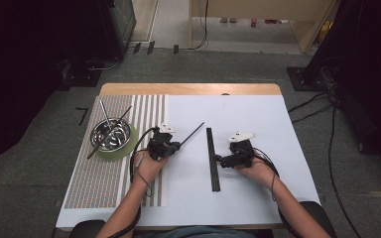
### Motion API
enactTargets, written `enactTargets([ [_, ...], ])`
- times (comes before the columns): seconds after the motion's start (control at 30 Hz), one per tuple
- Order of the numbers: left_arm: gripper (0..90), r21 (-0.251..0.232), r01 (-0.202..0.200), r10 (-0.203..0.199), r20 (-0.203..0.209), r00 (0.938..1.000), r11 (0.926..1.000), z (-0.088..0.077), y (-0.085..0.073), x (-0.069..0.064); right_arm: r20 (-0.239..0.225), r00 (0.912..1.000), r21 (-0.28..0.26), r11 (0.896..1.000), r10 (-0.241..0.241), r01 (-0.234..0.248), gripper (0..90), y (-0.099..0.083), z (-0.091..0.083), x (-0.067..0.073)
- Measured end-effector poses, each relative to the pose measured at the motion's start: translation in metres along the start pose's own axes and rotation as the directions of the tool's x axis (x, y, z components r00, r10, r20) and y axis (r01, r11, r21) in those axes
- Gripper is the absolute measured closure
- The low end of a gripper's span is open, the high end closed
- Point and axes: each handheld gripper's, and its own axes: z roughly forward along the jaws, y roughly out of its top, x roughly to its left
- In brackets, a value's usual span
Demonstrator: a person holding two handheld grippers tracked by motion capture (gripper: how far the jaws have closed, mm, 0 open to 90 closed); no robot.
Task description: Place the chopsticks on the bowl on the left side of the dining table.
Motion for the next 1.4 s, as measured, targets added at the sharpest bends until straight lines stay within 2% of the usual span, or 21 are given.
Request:
enactTargets([
  [0.2,87.5,0.003,0.017,-0.017,0.007,0.9998,0.9998,-0.007,0.003,0.005,0.0,1.0,0.0,1.0,0.0,0.0,8.3,0.0,0.0,0.0],
  [0.73,87.5,0.03,-0.008,0.007,0.021,0.9998,0.9995,-0.017,0.008,0.008,0.0,1.0,0.0,1.0,-0.001,0.001,8.3,0.0,0.0,0.0],
  [1.13,87.5,0.037,-0.026,0.025,0.03,0.9992,0.999,-0.026,0.012,0.005,0.001,1.0,0.0,1.0,-0.003,0.003,8.3,0.0,0.0,0.0],
  [1.23,87.5,0.028,-0.022,0.02,0.053,0.9984,0.9994,-0.03,0.013,0.005,0.0,1.0,0.001,1.0,-0.002,0.002,8.3,0.0,0.0,0.0],
  [1.4,87.5,0.032,-0.034,0.032,0.05,0.9982,0.9989,-0.035,0.014,0.005,0.0,1.0,0.001,1.0,-0.002,0.002,8.3,0.0,0.0,0.0],
])
